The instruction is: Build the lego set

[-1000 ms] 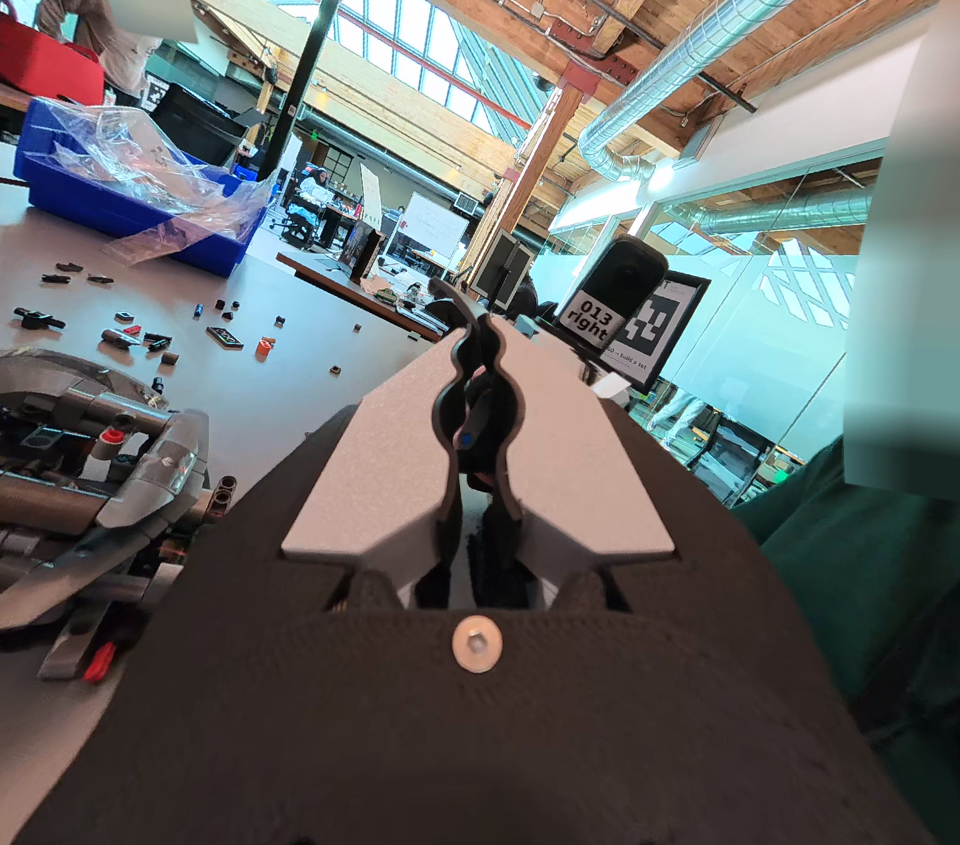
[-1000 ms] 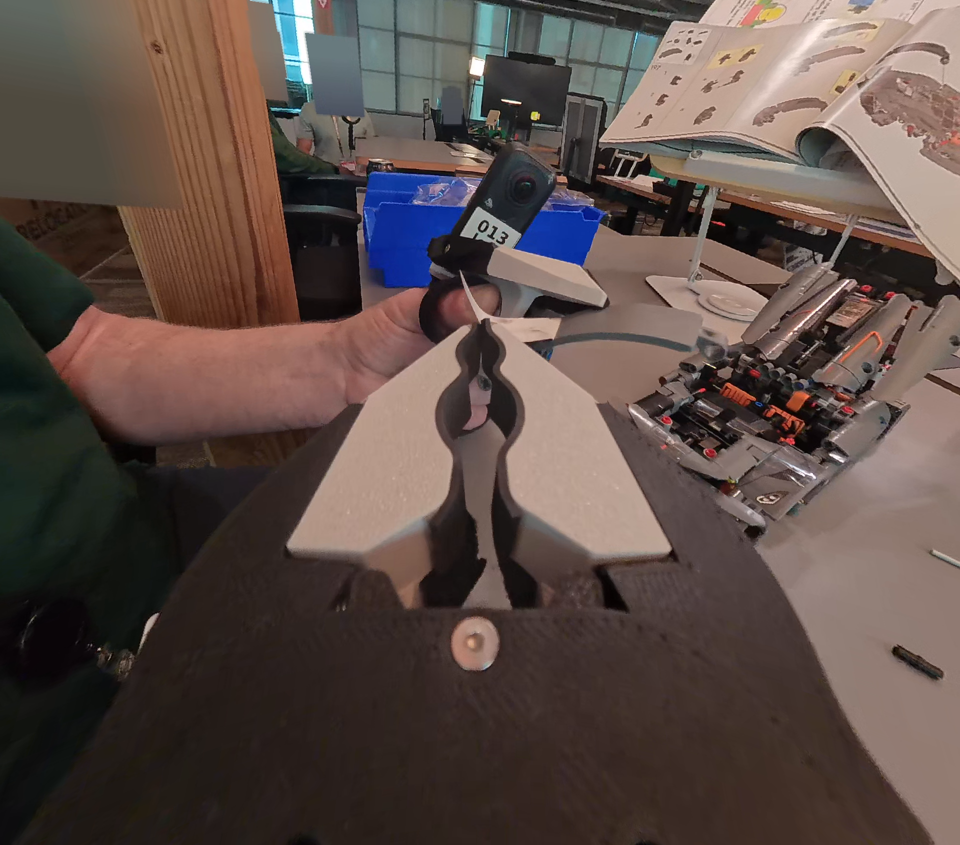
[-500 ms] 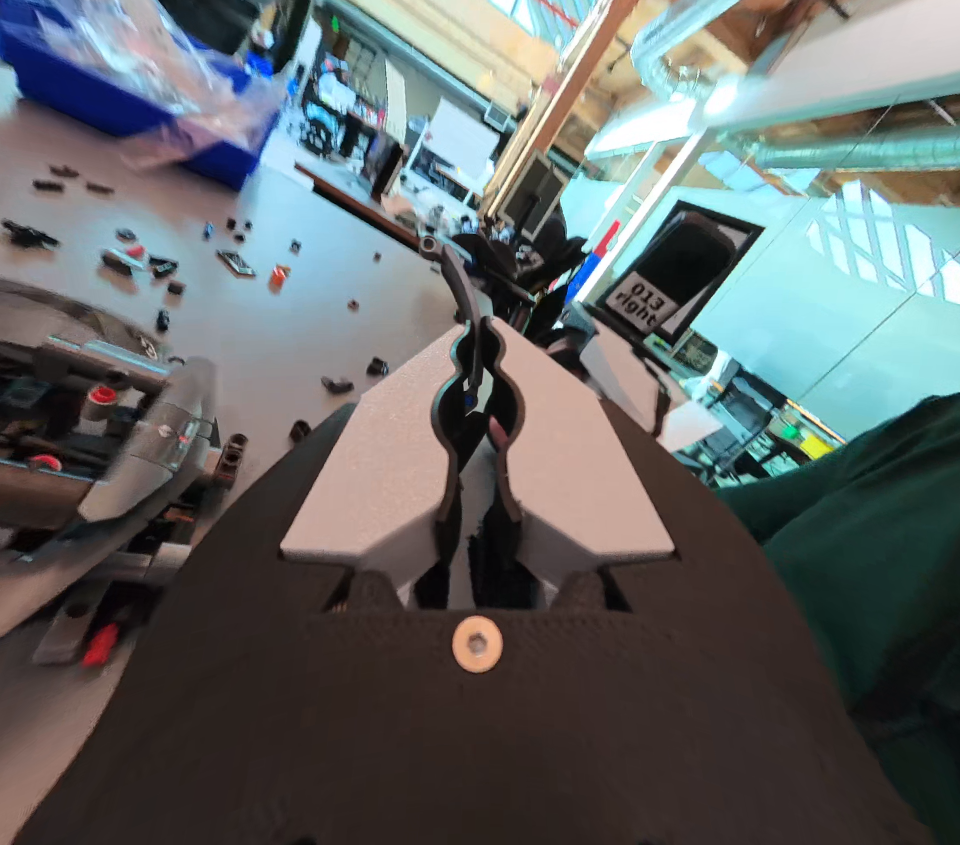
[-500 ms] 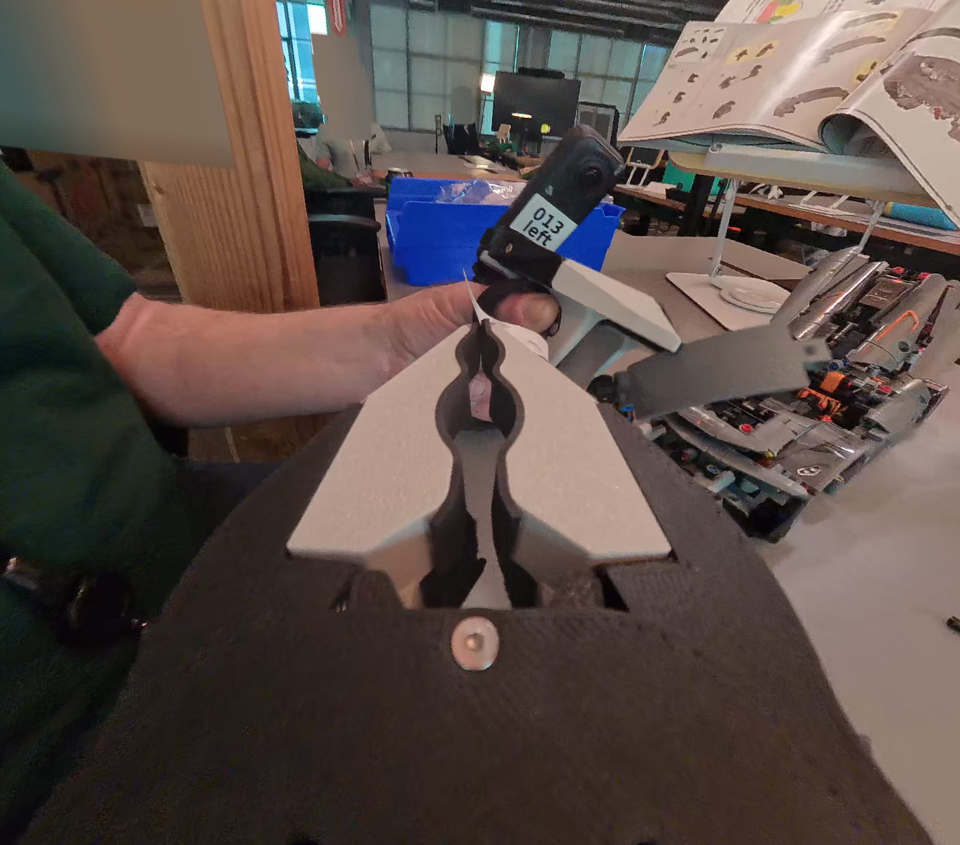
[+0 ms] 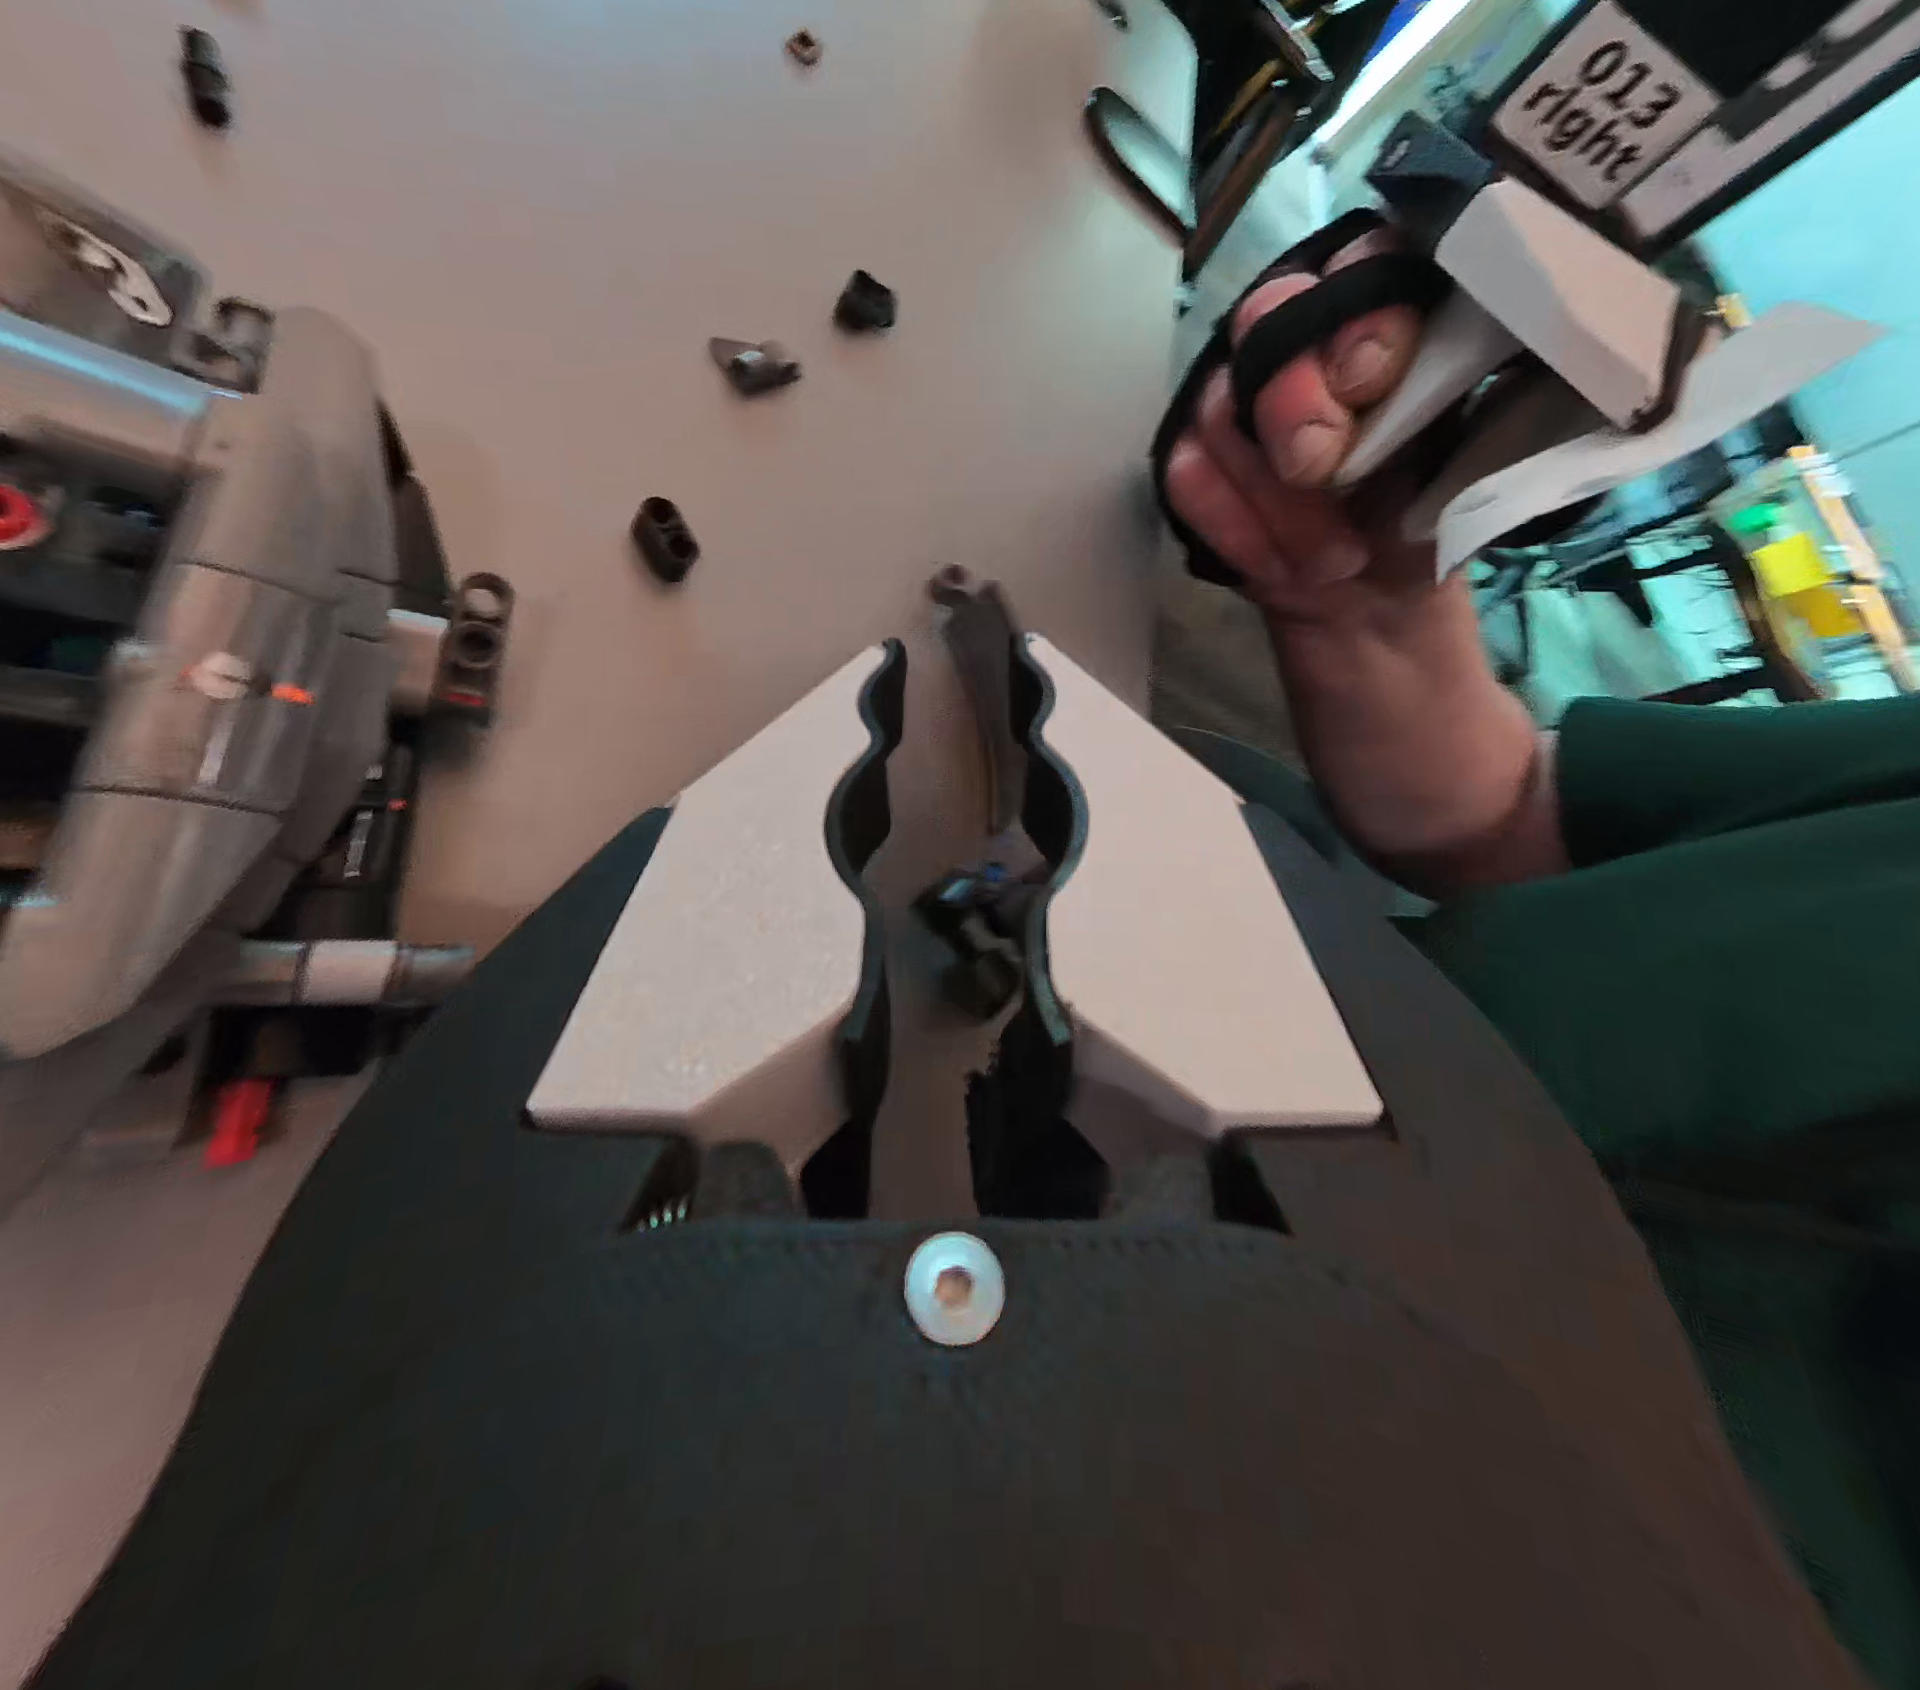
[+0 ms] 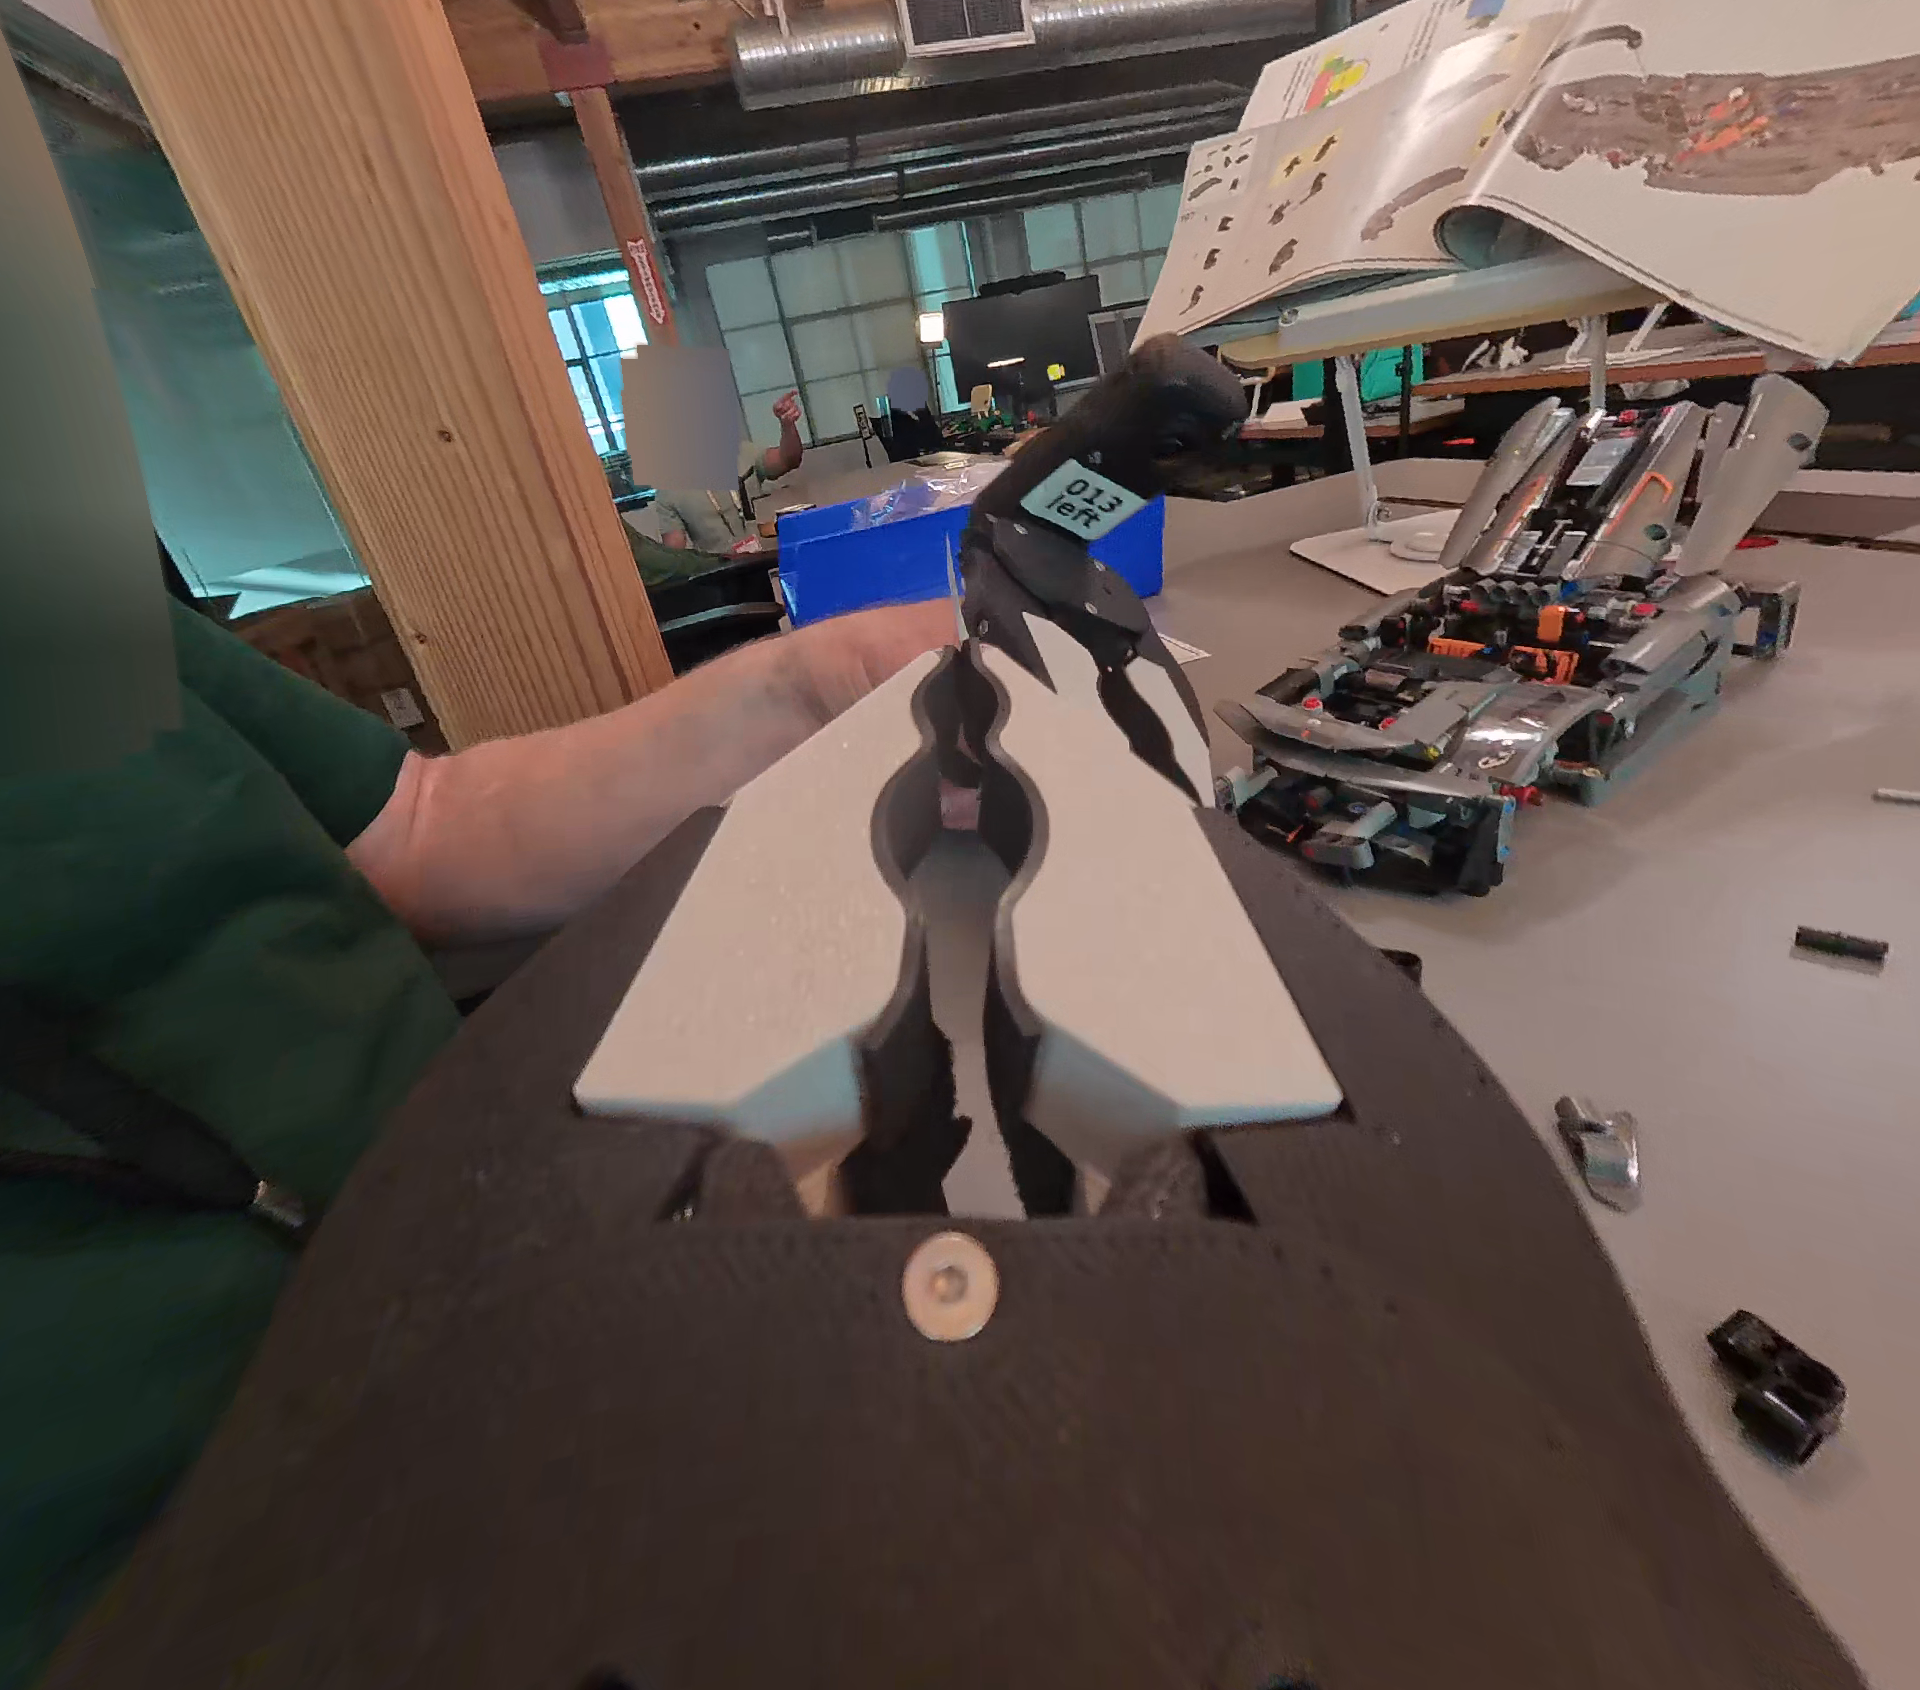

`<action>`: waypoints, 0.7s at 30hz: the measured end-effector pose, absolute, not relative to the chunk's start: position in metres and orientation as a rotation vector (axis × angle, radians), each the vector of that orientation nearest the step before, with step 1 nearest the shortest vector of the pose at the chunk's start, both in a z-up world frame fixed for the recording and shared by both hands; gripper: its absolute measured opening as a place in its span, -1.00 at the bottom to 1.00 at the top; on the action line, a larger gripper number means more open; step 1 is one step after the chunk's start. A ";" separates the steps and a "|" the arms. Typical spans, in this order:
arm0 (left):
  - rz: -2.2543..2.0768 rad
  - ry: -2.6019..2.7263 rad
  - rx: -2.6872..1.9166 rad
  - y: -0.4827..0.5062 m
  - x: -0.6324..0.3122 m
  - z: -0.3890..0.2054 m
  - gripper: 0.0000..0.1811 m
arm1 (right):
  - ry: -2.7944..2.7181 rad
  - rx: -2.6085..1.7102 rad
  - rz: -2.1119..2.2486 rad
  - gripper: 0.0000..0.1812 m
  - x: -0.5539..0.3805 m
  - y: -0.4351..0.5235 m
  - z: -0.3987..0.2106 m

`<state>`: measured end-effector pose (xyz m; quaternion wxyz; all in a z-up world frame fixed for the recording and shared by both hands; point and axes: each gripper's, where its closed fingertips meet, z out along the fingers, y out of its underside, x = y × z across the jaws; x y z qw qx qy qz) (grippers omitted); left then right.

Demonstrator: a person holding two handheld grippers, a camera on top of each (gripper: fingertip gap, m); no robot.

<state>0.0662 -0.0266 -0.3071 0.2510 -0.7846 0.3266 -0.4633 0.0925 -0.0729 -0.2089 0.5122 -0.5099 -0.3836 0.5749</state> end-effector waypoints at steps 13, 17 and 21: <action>-0.686 1.326 -1.744 -0.083 0.063 -0.292 -0.80 | -0.817 -1.300 1.403 -1.00 0.105 -0.057 -0.214; -0.455 1.404 -1.775 -0.076 0.059 -0.314 -0.91 | -0.809 -1.310 1.410 -1.00 0.105 -0.056 -0.215; -0.468 1.392 -1.798 -0.068 0.056 -0.318 -0.93 | -0.803 -1.310 1.414 -1.00 0.106 -0.056 -0.215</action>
